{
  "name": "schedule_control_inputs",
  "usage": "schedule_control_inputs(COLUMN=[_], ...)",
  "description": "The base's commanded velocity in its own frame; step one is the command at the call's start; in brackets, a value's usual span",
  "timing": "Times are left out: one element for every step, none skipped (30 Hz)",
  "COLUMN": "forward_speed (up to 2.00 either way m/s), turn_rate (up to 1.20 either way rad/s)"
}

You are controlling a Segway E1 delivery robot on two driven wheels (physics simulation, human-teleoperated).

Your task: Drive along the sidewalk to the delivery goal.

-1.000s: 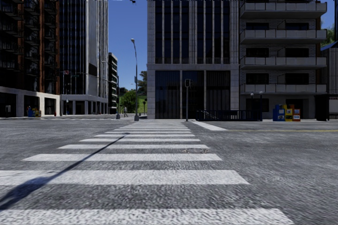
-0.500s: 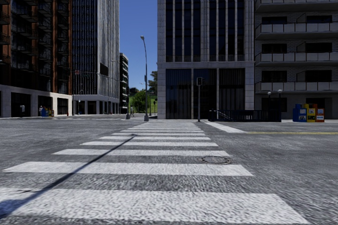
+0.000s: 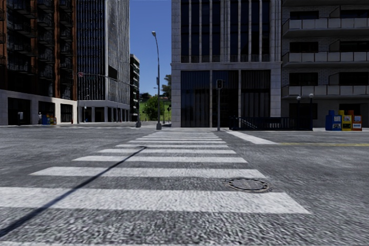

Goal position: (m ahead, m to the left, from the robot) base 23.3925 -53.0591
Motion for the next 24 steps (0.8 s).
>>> schedule_control_inputs(forward_speed=[1.21,1.21,1.21,1.21,1.21,1.21,1.21,1.21,1.21,1.21,1.21,1.21,1.21,1.21,1.21,1.22,1.22,1.22,1.22,1.22,1.41,2.00,2.00,2.00], turn_rate=[0.00,0.00,0.00,0.00,0.00,0.00,0.00,0.00,0.00,0.00,0.00,0.00,0.00,0.00,0.00,0.00,0.00,0.00,0.00,0.00,0.00,0.00,0.00,0.00])
